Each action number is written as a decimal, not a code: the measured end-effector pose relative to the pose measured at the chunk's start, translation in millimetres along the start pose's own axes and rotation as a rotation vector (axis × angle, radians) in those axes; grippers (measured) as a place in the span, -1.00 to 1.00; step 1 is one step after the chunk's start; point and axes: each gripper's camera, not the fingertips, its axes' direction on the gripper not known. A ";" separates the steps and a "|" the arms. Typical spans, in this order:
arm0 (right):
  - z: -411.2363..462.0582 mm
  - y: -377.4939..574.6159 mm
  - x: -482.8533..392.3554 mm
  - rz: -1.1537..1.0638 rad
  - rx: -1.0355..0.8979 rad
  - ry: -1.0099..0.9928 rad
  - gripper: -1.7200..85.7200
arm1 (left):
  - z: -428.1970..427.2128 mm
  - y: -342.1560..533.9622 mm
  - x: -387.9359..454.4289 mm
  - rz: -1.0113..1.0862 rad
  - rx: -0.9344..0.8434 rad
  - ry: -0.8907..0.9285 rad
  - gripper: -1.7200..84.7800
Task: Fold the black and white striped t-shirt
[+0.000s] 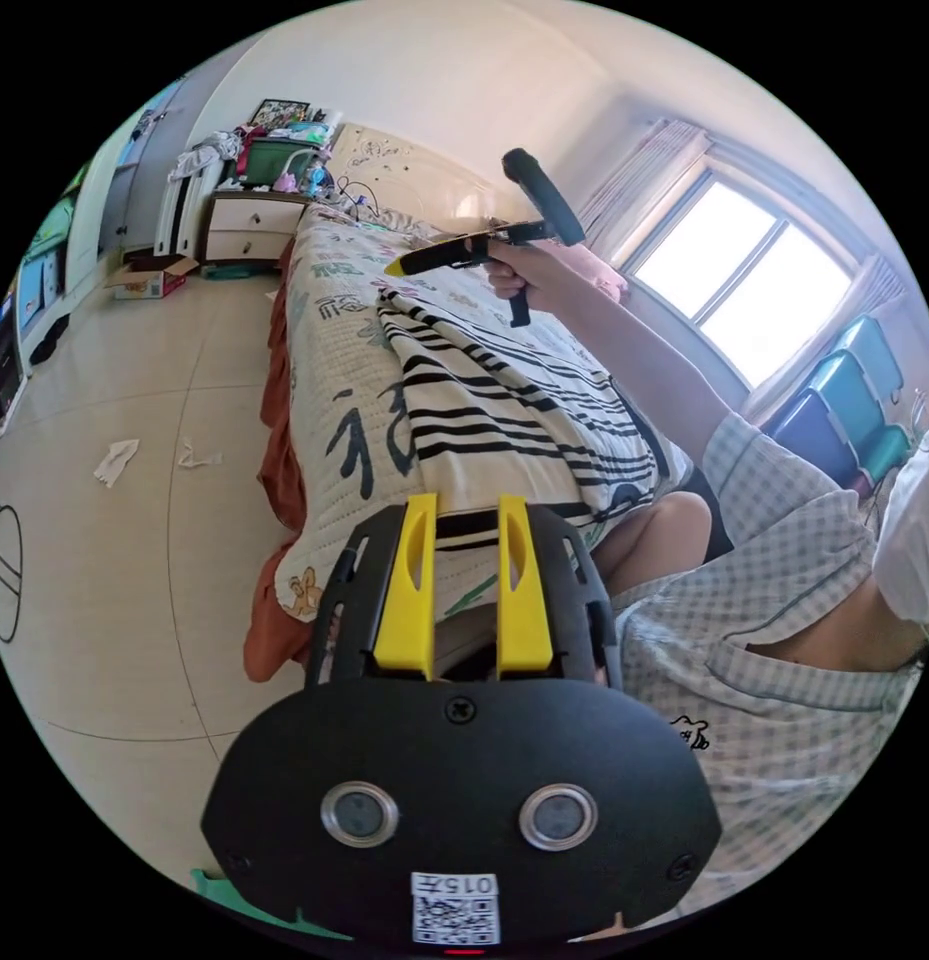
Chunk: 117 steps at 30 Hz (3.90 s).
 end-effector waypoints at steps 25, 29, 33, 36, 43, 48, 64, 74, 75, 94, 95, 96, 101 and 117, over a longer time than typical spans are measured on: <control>-96.3 -52.5 -3.4 0.020 0.110 -0.089 -0.98 | -118.9 103.4 -25.0 -0.078 0.559 0.122 -0.98; -155.5 13.9 43.2 0.057 0.244 -0.169 -0.98 | -104.2 89.9 34.1 0.113 0.535 0.149 -0.98; -215.3 110.9 100.9 0.111 0.383 -0.228 -0.98 | -69.2 64.7 99.0 0.300 0.479 0.259 -0.98; -242.6 188.1 142.9 0.177 0.448 -0.235 -0.98 | -25.8 41.3 149.6 0.423 0.391 0.364 -0.98; -233.5 343.0 237.6 0.443 0.482 -0.250 -0.97 | 122.8 -1.5 268.6 0.632 0.045 0.404 -0.98; -186.5 419.2 293.5 0.613 0.419 -0.301 -0.97 | 252.2 -4.4 331.7 0.710 -0.219 0.313 -0.98; -250.4 499.6 290.9 0.537 0.391 -0.298 -0.80 | 322.8 2.3 396.0 0.892 -0.243 0.396 -0.79; -234.2 546.9 136.7 0.249 0.088 -0.254 -0.74 | 344.7 -156.3 334.7 0.678 -0.115 -0.094 -0.81; -225.6 548.5 136.4 0.263 0.081 -0.278 -0.75 | 370.0 -167.5 329.5 0.652 -0.160 -0.093 -0.82; -241.3 570.6 145.6 0.225 0.038 -0.193 -0.94 | 508.2 -239.6 292.0 0.505 -0.410 -0.117 -0.90; -246.4 572.5 149.2 0.225 0.056 -0.211 -0.93 | 505.5 -243.9 288.2 0.495 -0.410 -0.106 -0.89; -255.3 576.1 155.2 0.237 0.100 -0.234 -0.89 | 498.0 -248.6 283.5 0.479 -0.402 -0.092 -0.88; -300.9 592.0 195.6 0.334 0.312 -0.159 -0.77 | 403.2 -260.3 246.9 0.409 -0.249 0.093 -0.76; -251.9 481.9 404.0 0.712 0.322 -0.420 -0.81 | 277.5 -265.3 73.7 0.219 0.006 -0.009 -0.74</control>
